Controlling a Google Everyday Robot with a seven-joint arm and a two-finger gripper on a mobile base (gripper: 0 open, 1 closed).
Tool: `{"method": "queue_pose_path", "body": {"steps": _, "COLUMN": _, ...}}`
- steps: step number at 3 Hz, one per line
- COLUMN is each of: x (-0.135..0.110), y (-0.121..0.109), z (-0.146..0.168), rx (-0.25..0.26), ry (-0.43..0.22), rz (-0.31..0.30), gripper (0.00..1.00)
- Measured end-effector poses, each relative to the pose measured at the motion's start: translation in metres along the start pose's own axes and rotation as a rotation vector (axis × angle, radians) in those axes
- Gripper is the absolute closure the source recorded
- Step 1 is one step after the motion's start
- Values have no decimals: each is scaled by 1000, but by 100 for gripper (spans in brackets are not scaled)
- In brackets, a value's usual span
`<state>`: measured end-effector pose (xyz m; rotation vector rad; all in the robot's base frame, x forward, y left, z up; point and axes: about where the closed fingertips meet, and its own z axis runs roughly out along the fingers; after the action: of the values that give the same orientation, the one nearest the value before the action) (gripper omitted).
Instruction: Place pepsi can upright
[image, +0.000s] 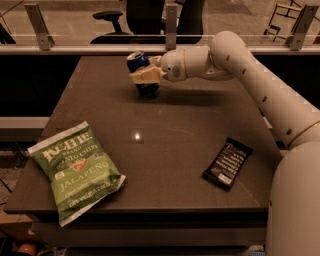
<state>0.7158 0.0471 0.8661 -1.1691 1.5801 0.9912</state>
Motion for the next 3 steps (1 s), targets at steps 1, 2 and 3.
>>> {"method": "queue_pose_path", "body": {"steps": 1, "x": -6, "y": 2, "z": 5, "rx": -24, "ry": -38, "rz": -23, "gripper": 100}}
{"method": "queue_pose_path", "body": {"steps": 2, "x": -11, "y": 2, "z": 5, "rx": -26, "ry": -114, "rz": -52, "gripper": 100}}
{"method": "queue_pose_path", "body": {"steps": 3, "x": -17, "y": 3, "z": 2, "rx": -20, "ry": -181, "rz": -75, "gripper": 100}}
